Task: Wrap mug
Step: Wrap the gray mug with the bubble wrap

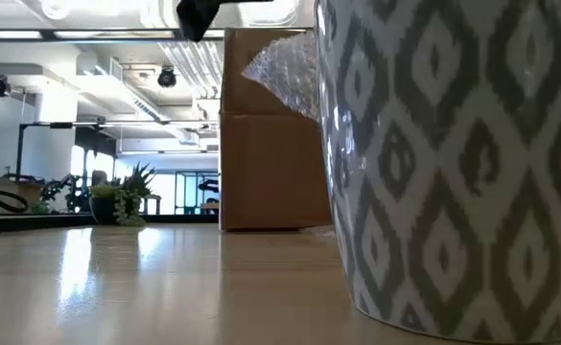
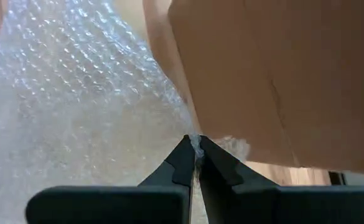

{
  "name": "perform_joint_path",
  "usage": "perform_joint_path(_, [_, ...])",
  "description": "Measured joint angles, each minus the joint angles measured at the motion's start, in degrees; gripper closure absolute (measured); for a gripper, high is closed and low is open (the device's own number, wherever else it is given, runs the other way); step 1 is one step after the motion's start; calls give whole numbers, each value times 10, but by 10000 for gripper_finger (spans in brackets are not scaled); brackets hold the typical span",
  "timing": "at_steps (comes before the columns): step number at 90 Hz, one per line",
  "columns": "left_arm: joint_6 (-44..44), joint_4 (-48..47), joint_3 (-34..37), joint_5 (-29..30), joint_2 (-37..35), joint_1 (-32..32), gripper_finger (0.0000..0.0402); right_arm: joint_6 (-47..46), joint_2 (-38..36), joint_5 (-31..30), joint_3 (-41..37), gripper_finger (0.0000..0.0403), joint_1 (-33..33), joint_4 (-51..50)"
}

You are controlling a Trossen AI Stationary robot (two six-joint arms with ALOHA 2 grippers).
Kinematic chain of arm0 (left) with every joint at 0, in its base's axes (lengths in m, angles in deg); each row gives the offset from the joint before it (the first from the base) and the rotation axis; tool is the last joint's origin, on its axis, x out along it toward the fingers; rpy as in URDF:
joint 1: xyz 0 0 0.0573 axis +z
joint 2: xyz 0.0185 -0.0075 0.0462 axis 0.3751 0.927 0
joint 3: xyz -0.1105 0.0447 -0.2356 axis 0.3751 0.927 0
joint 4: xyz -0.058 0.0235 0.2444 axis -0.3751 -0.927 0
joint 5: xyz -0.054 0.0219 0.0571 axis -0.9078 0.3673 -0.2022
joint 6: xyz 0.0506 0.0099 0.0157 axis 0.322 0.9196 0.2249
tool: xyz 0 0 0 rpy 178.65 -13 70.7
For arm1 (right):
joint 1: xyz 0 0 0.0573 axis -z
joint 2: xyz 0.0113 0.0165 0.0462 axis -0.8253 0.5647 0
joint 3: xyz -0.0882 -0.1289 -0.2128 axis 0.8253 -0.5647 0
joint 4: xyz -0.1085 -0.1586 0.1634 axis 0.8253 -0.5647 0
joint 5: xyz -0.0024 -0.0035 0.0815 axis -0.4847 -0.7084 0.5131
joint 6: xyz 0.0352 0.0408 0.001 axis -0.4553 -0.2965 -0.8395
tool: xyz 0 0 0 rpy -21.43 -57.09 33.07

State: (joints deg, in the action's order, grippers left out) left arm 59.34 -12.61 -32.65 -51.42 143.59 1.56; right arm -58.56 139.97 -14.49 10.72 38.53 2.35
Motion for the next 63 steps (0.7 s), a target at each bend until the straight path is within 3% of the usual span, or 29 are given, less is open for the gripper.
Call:
perform_joint_path(11, [0, 1, -12, 1, 2, 13, 356, 6, 0, 0, 0, 403, 0, 2])
perform_joint_path(43, [2, 1, -53, -39, 73, 52, 171, 33, 0, 0, 0, 403, 0, 25])
perform_joint_path(54, [16, 2, -84, -39, 111, 61, 141, 41, 0, 0, 0, 403, 0, 34])
perform_joint_path(63, [22, -12, -115, -38, 142, 69, 146, 43, 0, 0, 0, 403, 0, 40])
